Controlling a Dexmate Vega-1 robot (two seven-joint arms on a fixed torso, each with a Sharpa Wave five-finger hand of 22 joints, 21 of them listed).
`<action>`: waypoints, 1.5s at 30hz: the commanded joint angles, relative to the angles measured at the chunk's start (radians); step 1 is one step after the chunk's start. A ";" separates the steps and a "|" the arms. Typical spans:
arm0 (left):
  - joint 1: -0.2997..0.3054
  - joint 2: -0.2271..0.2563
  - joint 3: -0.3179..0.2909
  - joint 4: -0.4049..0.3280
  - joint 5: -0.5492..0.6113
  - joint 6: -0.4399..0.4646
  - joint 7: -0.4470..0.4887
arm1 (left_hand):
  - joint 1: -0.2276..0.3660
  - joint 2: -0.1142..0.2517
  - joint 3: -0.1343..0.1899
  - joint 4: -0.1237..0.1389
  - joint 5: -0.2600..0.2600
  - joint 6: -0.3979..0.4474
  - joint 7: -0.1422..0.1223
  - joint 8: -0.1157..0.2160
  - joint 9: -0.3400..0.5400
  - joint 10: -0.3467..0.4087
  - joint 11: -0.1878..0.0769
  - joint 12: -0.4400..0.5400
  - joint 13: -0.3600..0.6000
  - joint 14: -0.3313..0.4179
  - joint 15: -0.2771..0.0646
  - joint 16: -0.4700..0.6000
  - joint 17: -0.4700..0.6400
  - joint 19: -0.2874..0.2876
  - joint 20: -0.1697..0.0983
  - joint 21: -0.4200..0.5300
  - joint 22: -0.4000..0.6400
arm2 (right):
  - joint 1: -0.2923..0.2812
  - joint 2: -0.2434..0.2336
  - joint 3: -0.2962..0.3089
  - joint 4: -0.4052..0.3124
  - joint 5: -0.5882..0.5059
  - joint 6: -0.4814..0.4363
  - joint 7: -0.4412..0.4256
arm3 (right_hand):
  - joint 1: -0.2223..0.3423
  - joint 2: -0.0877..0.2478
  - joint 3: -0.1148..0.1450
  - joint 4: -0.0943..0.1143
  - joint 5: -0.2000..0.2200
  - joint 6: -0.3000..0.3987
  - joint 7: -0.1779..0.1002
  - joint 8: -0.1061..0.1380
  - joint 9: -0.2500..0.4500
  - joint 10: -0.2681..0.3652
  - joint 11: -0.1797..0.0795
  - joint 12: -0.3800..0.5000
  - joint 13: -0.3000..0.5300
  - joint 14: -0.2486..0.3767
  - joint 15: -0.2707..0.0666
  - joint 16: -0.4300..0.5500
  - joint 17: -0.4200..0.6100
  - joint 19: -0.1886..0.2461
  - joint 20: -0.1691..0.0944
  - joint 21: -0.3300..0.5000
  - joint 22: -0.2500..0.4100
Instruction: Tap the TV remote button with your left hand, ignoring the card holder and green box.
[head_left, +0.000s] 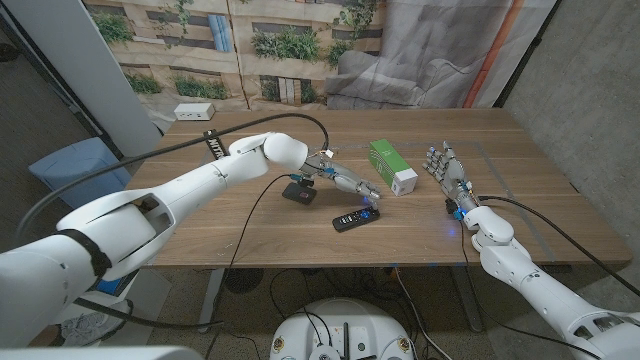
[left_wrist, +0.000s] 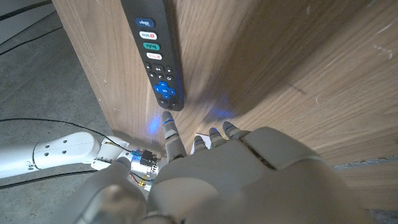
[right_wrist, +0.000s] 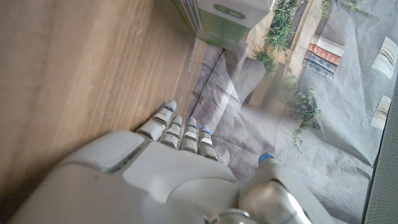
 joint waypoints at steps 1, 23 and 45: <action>-0.036 -0.028 0.027 0.052 0.013 -0.016 -0.017 | -0.003 0.138 0.002 -0.003 0.009 -0.008 -0.002 -0.004 0.003 -0.195 0.006 0.006 0.003 -0.305 0.007 0.006 0.003 -0.264 -0.067 0.008 0.002 | 0.008 0.007 0.003 0.027 0.012 0.012 0.021 | 0.006 0.010 0.007 0.004 0.007 0.002 -0.006 0.000 0.003 -0.008 -0.001 0.002 0.001 -0.006 -0.001 0.005 0.000 -0.001 0.000 0.006 0.005; -0.033 -0.020 0.037 0.016 0.038 0.006 -0.021 | -0.002 0.138 0.006 -0.004 0.011 -0.041 -0.001 -0.010 0.003 -0.197 0.012 0.003 0.003 -0.302 0.009 0.005 0.002 -0.263 -0.066 0.010 0.001 | 0.022 0.019 0.002 0.060 0.018 0.030 0.047 | 0.003 0.010 0.010 0.004 0.008 0.001 -0.006 0.000 0.003 -0.008 -0.001 0.003 0.001 -0.006 0.000 0.006 -0.006 0.000 0.000 0.006 0.005; -0.021 -0.006 0.042 -0.032 0.056 0.052 -0.042 | 0.001 0.139 0.015 -0.005 0.012 -0.015 0.011 0.004 0.004 -0.168 0.022 0.012 0.003 -0.289 0.013 0.007 0.001 -0.256 -0.064 0.013 -0.001 | 0.017 0.022 0.005 0.065 0.024 0.038 0.055 | 0.001 0.009 0.014 0.003 0.008 0.003 -0.006 0.001 0.003 -0.010 -0.001 0.003 0.001 -0.006 -0.001 0.008 -0.011 0.000 0.000 0.007 0.005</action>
